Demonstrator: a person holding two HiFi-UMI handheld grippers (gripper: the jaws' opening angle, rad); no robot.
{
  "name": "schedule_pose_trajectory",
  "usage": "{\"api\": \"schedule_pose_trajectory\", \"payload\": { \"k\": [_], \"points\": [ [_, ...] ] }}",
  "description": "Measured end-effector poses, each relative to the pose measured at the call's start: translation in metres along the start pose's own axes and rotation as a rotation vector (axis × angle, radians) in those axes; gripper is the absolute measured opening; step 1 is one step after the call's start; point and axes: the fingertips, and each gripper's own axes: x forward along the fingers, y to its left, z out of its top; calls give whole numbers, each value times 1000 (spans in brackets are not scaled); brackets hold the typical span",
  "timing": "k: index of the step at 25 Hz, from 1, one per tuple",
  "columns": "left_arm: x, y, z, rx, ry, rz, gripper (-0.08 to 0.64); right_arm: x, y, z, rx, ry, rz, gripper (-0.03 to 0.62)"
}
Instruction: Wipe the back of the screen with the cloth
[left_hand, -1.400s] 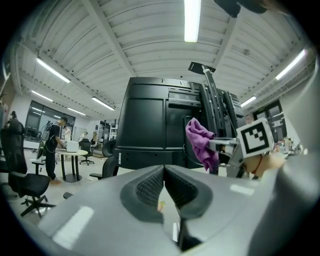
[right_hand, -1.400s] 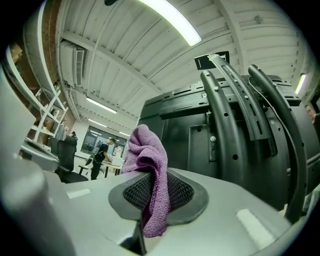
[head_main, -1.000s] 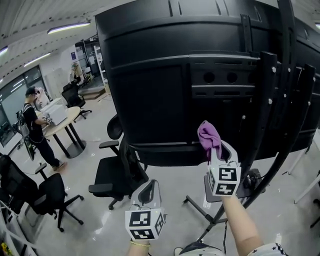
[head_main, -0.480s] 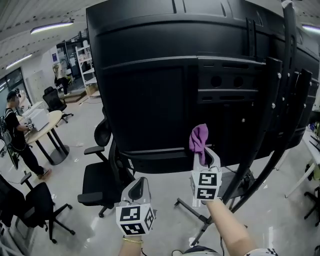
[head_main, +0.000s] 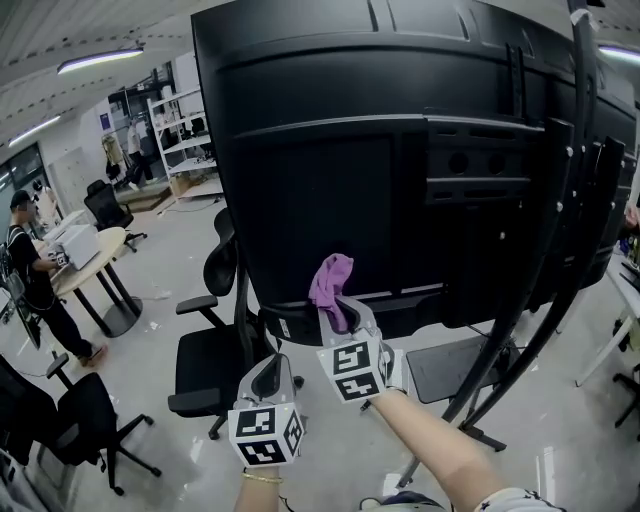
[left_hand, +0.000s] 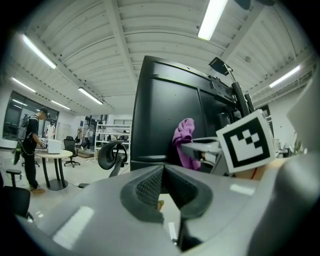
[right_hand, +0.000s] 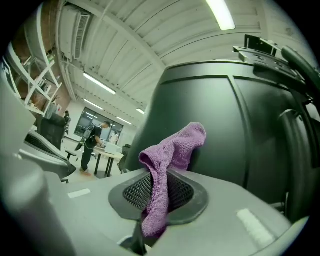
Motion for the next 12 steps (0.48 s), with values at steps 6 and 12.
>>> {"api": "schedule_pose_trajectory", "payload": {
  "k": [6, 12],
  "points": [
    [-4, 20, -2, -4, 6, -5, 8, 22, 44, 7, -99, 20, 78, 53],
    [-1, 12, -5, -10, 4, -50, 8, 12, 41, 19, -276, 58, 142, 52]
  ]
}}
